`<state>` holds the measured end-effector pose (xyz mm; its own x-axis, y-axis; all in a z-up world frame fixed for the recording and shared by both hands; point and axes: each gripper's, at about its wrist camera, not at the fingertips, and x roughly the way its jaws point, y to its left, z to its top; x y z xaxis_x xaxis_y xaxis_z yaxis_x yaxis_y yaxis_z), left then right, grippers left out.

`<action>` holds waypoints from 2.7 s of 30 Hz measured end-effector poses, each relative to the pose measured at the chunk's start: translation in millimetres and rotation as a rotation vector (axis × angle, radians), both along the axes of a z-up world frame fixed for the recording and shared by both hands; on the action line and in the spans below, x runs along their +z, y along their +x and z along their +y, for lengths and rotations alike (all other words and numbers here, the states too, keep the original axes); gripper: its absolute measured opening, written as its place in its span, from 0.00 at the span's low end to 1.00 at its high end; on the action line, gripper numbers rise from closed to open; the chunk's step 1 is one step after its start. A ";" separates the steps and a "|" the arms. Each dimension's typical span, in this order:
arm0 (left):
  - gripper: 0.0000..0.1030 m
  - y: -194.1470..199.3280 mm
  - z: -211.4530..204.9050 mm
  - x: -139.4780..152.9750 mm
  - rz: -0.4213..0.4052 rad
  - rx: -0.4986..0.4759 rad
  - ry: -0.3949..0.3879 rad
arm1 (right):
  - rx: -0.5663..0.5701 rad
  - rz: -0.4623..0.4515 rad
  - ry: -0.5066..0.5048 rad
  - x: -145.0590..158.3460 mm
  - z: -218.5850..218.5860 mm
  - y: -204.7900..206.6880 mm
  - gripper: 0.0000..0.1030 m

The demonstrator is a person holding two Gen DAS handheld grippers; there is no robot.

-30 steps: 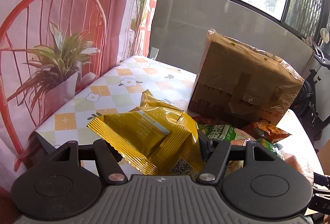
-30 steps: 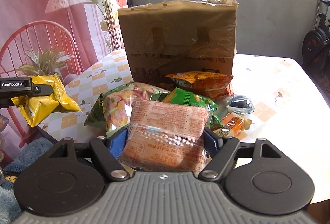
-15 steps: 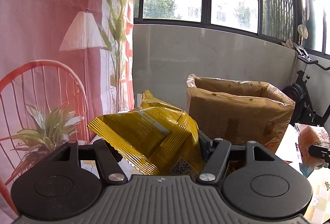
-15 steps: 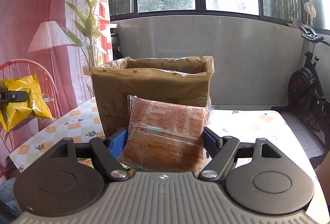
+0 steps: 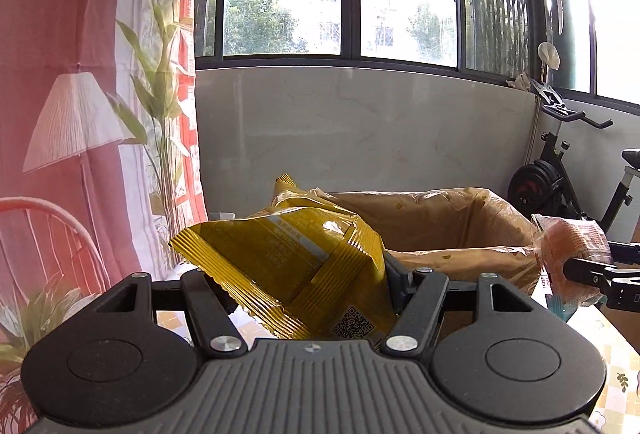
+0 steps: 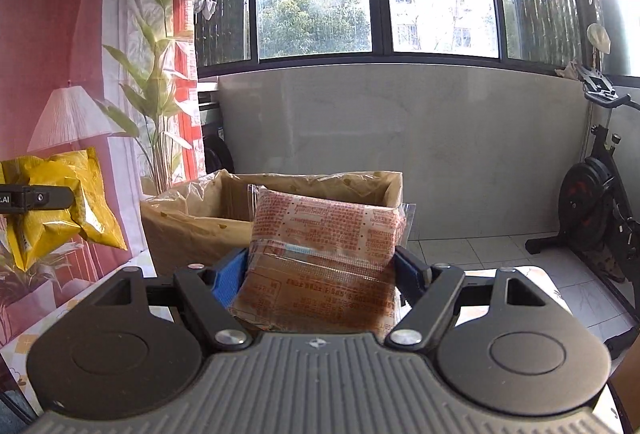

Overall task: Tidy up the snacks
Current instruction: 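Lower both held snacks into the box and open both grippers, then move both grippers back down to the snack pile in front of the box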

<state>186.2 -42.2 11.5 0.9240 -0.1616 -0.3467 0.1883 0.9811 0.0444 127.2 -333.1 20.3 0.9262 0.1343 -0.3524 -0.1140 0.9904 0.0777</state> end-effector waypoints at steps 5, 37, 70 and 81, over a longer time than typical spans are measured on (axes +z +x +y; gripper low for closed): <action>0.67 38.3 -10.1 8.0 0.009 -0.015 -0.008 | 0.003 -0.013 -0.012 13.5 -2.9 32.5 0.75; 0.78 163.0 -44.8 -7.7 0.208 -0.174 -0.081 | 0.017 0.183 0.106 9.5 5.2 157.1 0.85; 0.79 29.9 0.9 -140.4 0.457 -0.173 -0.116 | 0.052 0.295 0.149 -82.2 11.2 -1.5 1.00; 0.79 32.2 12.4 -158.5 0.531 -0.139 -0.169 | 0.112 0.409 0.122 -106.1 34.2 2.8 0.98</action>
<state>218.4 -29.8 -146.9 0.5960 -0.3629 -0.7163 0.2698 0.9307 -0.2470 130.1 -299.0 -85.8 0.6911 0.2889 -0.6625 -0.1554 0.9546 0.2542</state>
